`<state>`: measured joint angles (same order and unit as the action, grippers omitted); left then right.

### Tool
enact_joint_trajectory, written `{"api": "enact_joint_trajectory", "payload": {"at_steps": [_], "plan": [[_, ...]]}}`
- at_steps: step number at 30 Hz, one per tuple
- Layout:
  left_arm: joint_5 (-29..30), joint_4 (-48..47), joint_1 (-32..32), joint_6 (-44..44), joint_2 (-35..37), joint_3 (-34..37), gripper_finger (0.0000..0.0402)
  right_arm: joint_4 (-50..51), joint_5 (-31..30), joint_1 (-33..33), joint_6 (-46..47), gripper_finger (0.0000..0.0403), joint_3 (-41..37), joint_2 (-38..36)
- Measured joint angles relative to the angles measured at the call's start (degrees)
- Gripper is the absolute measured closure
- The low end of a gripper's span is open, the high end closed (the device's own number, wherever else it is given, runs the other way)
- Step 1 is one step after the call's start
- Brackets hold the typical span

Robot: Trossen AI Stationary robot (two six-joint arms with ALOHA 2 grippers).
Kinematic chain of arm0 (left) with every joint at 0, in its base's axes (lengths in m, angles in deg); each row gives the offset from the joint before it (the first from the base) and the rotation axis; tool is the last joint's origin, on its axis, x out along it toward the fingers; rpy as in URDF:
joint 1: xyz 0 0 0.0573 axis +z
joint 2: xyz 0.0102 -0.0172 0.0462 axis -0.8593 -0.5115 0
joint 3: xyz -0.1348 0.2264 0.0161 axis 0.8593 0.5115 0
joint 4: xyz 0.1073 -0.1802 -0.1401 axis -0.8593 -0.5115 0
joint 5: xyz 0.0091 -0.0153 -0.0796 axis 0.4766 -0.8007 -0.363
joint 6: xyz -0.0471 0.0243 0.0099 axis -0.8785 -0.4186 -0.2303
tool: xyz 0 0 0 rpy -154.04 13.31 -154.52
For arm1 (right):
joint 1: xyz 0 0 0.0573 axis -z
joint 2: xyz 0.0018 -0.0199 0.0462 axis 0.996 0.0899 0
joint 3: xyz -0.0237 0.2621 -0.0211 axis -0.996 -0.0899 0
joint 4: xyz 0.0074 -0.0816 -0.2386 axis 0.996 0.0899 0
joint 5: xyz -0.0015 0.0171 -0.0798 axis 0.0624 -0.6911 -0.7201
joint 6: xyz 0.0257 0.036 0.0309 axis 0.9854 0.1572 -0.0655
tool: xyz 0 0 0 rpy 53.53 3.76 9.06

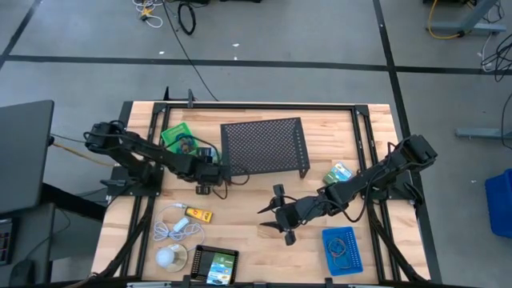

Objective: Pick & Place Office Desk Supplies
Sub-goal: Put the yellow crayon box into the black bin

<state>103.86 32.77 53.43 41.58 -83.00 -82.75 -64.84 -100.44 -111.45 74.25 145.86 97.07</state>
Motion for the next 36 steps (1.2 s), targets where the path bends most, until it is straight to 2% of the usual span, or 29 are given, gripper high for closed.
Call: {"api": "enact_joint_trajectory", "payload": {"at_steps": [3,6,9,14,20,29,31,36], "plan": [[-5.1,0.0,0.8,0.0,0.3,-0.2,0.0182,0.3,0.0,-0.3,0.0,0.0229,0.0,0.0],[-6.1,0.5,-0.2,0.0,0.5,-0.2,0.0185,0.6,0.0,-0.4,0.1,0.0229,0.0,0.0],[-9.5,0.2,-1.4,-0.6,1.4,-0.4,0.0185,0.7,0.0,-0.4,0.2,0.0229,0.0,0.0],[-16.7,-1.4,-4.9,-3.4,2.3,-3.0,0.0186,1.0,0.0,-0.4,0.2,0.0229,0.0,0.0],[-22.5,-2.7,-10.2,-5.9,2.3,-6.3,0.0186,1.1,0.2,-0.4,0.3,0.0229,0.0,0.0],[-23.1,2.9,-14.9,-7.7,2.3,-10.7,0.0186,1.1,0.2,-0.5,0.6,0.0229,0.0,0.0],[-21.7,0.7,-15.0,-8.6,2.3,-11.9,0.0186,1.1,0.2,-0.5,1.1,0.0229,0.0,0.0],[-13.8,-10.4,-14.3,-13.2,2.7,-13.1,0.0186,1.5,0.2,-0.6,1.8,0.0229,0.0,0.0]]}}
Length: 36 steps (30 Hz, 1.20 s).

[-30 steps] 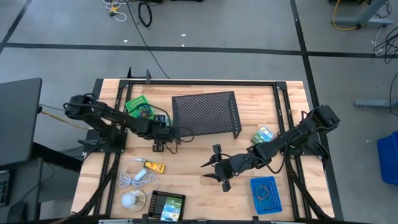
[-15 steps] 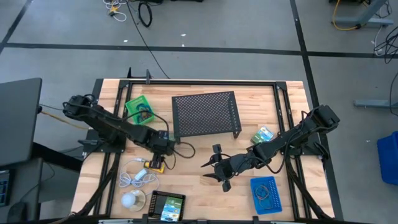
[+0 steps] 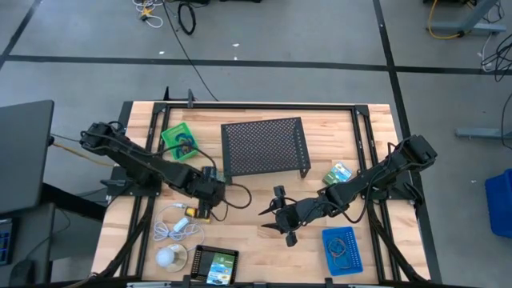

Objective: Pick & Place Office Desk Supplies
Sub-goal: Put the yellow crayon box into the black bin

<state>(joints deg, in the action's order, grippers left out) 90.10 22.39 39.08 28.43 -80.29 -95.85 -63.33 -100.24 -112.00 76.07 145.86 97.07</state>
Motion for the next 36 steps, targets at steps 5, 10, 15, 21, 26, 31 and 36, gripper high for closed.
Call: {"api": "enact_joint_trajectory", "payload": {"at_steps": [5,10,15,21,26,31,36], "plan": [[0.1,-3.7,3.1,-3.8,0.0,3.3,0.0186,0.0,0.0,0.0,-0.1,0.0229,0.0,0.0],[2.1,-1.9,5.5,-3.5,0.0,6.6,0.0186,0.0,0.0,0.0,-0.1,0.0229,0.0,0.0],[-2.2,6.1,7.0,-0.1,0.0,10.4,0.0188,0.0,0.0,0.0,-0.1,0.0229,0.0,0.0],[-6.3,9.1,6.7,0.0,0.2,11.3,0.0189,0.0,0.0,0.0,-0.1,0.0229,0.0,0.0],[-12.9,14.0,3.5,-1.0,-0.1,10.3,0.0189,0.0,-0.2,0.0,-0.1,0.0229,0.0,0.0],[-14.9,20.4,1.1,-1.8,-0.1,9.5,0.0189,0.0,-0.2,0.0,-0.1,0.0229,0.0,0.0],[-14.7,23.2,1.0,-0.8,-0.1,7.7,0.0189,-0.1,-0.2,0.0,-0.1,0.0229,0.0,0.0]]}}
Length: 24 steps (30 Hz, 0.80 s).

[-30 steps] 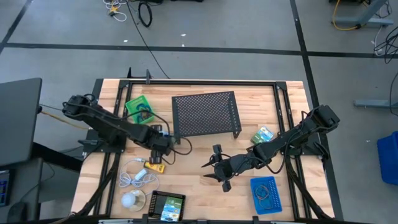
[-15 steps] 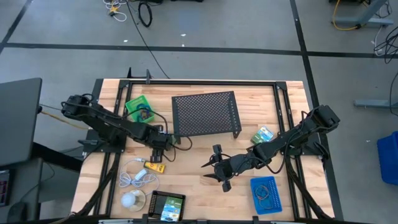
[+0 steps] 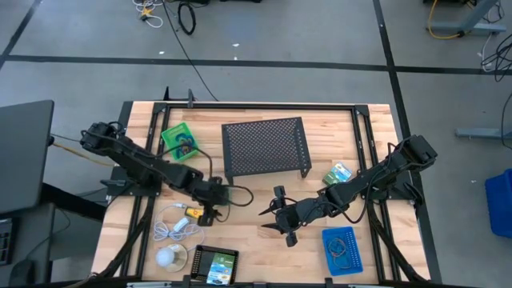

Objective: Pick & Place Office Desk Supplies
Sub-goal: Put the yellow crayon box into the black bin

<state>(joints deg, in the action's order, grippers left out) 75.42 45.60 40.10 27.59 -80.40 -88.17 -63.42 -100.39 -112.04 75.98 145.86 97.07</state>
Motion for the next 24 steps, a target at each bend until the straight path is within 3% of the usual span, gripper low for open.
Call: {"api": "enact_joint_trajectory", "payload": {"at_steps": [6,9,20,24], "plan": [[-0.1,8.3,0.1,3.7,-0.7,-1.5,0.0189,-0.1,0.0,0.0,0.4,0.0229,0.0,0.0],[-0.1,6.7,-0.2,4.3,-0.7,-1.9,0.0189,-0.3,0.1,0.0,0.5,0.0229,0.0,0.0],[8.6,-17.6,-5.2,-4.1,-0.9,-1.7,0.0189,0.4,0.2,0.0,1.1,0.0229,0.0,0.0],[14.4,-24.8,-5.7,-8.7,-0.9,-1.7,0.0189,0.6,0.2,0.0,0.9,0.0229,0.0,0.0]]}}
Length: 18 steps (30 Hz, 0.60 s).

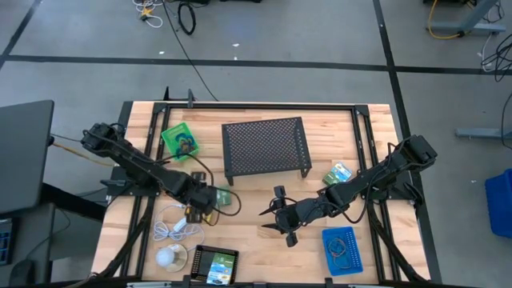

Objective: Pick & Place Office Desk Supplies
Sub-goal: Put the yellow crayon box into the black bin

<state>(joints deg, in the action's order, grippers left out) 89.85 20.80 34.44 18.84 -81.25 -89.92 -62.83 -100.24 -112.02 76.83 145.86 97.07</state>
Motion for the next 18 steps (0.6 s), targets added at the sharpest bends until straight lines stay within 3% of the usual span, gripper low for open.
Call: {"api": "enact_joint_trajectory", "payload": {"at_steps": [5,9,13,18], "plan": [[6.9,-2.6,2.1,-2.9,-0.3,0.0,0.0203,0.0,0.0,0.0,0.0,0.0229,0.0,0.0],[8.6,-1.2,3.8,-2.5,-0.3,0.0,0.0236,0.0,0.0,0.0,0.0,0.0229,0.0,0.0],[8.9,-1.3,5.6,-2.8,-0.3,0.0,0.0288,0.0,0.0,0.0,0.0,0.0229,0.0,0.0],[9.0,-1.4,8.0,-4.3,-0.6,0.0,0.038,-0.1,0.0,0.0,0.0,0.0229,0.0,0.0]]}}
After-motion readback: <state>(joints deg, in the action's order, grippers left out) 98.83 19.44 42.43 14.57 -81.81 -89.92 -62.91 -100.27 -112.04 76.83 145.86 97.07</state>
